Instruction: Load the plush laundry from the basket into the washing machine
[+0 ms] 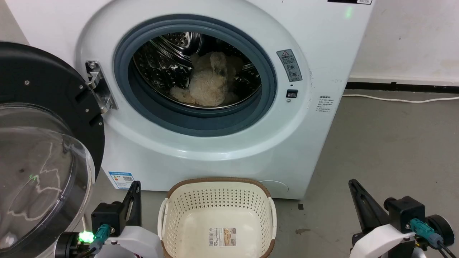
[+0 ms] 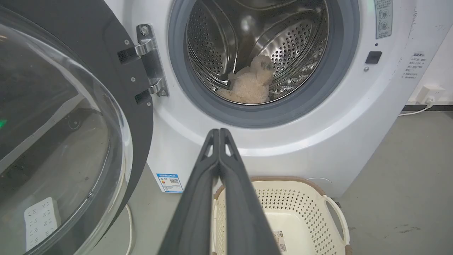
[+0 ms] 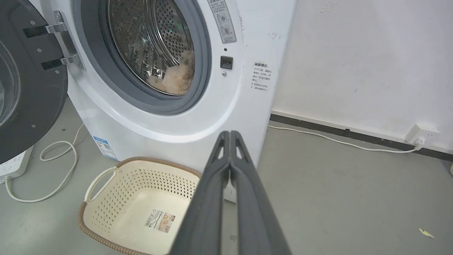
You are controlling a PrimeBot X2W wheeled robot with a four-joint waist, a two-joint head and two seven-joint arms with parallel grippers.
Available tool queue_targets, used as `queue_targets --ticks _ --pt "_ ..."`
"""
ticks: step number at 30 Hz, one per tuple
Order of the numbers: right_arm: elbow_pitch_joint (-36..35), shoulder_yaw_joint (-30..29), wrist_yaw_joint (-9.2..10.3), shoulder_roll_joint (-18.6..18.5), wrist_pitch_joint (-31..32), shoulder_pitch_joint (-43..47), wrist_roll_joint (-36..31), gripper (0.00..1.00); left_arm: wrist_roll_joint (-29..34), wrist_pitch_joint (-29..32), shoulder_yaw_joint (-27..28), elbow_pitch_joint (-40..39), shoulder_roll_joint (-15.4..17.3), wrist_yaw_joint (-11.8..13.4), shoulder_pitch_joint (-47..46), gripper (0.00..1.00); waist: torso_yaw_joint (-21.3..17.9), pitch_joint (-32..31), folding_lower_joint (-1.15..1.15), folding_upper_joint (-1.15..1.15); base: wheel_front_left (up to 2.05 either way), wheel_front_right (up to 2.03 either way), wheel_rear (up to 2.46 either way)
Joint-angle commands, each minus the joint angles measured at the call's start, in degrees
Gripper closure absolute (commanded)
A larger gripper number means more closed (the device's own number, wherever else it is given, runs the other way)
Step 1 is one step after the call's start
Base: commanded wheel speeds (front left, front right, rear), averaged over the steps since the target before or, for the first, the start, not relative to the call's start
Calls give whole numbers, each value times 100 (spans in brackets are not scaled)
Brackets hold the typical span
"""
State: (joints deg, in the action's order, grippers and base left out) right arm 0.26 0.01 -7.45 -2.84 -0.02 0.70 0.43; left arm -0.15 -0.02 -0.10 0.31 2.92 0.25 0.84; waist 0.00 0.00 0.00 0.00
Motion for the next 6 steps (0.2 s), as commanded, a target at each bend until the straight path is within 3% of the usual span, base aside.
queue_targets --ticks 1,6 --pt "-26 -1 -3 -4 2 -70 -43 100 15 2 10 -31 -4 -25 -84 100 0 0 0 0 0 0 0" --pt "-26 -1 -3 -4 2 -70 -43 100 15 2 10 -31 -4 -25 -84 100 0 0 0 0 0 0 0"
